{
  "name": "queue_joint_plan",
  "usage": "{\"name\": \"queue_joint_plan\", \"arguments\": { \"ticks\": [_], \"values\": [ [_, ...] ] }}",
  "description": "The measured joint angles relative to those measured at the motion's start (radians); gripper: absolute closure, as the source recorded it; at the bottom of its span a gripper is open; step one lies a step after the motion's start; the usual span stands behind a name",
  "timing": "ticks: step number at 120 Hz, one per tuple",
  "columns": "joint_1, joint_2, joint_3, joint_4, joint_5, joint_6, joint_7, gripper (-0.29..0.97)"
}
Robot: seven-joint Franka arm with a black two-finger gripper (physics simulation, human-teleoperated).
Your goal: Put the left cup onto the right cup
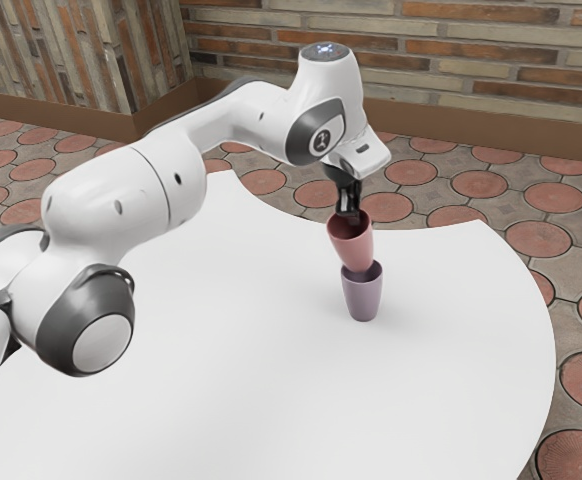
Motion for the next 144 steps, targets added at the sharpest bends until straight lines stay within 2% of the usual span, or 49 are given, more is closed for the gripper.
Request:
{"name": "queue_joint_plan", "arguments": {
  "ticks": [144],
  "values": [
    [-0.011, 0.006, 0.01, -0.025, -0.037, 0.031, 0.065, 0.79]
  ]
}}
